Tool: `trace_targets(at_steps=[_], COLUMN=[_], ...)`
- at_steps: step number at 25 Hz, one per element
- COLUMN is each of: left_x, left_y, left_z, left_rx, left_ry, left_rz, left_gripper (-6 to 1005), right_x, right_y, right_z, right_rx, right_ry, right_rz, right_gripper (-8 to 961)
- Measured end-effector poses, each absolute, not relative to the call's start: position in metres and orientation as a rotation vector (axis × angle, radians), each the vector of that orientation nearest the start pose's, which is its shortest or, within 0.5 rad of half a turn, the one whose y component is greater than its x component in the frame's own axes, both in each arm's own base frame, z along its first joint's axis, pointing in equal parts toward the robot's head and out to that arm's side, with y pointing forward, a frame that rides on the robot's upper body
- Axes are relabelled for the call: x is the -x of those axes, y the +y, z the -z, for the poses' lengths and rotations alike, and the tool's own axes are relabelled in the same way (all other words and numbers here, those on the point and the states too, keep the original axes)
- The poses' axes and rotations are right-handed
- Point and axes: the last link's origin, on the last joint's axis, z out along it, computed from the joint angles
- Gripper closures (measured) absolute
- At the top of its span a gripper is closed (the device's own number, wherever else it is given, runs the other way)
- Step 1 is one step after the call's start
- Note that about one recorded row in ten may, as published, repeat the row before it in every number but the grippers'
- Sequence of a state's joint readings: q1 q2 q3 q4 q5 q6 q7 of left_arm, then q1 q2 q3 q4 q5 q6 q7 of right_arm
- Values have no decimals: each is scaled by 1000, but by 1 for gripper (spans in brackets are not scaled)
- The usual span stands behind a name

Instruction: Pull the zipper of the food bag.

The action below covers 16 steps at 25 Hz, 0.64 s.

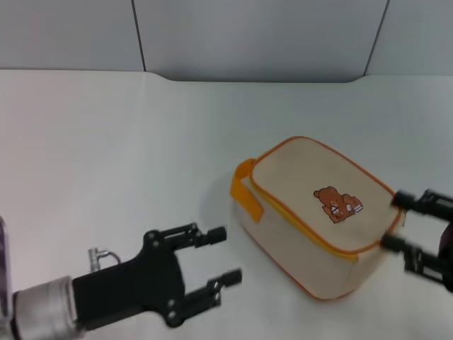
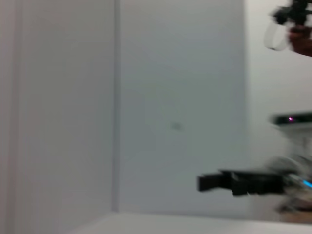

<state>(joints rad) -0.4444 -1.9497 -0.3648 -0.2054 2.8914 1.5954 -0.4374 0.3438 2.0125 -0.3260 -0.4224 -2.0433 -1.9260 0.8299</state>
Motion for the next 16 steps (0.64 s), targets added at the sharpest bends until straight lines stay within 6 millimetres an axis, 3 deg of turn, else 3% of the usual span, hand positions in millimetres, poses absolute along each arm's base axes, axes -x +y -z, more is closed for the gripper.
trace_targets(at_steps=[4, 10, 14, 16], left_x=[275, 278, 277, 277], left_y=[231, 230, 231, 231], left_z=[52, 55, 55, 54], left_rx=[2683, 2695, 2684, 2678], left_ry=[-155, -178, -177, -178], left_rz=[1133, 1101, 1104, 1104], left_gripper=[447, 276, 181, 181], right_x=[-292, -283, -282, -282], right_y=[245, 252, 253, 254], right_z=[-29, -17, -15, -14], right_rx=[2816, 2850, 2849, 2844], right_ry=[247, 233, 230, 231], right_rz=[-1065, -1050, -1048, -1043], right_gripper=[421, 208, 208, 208])
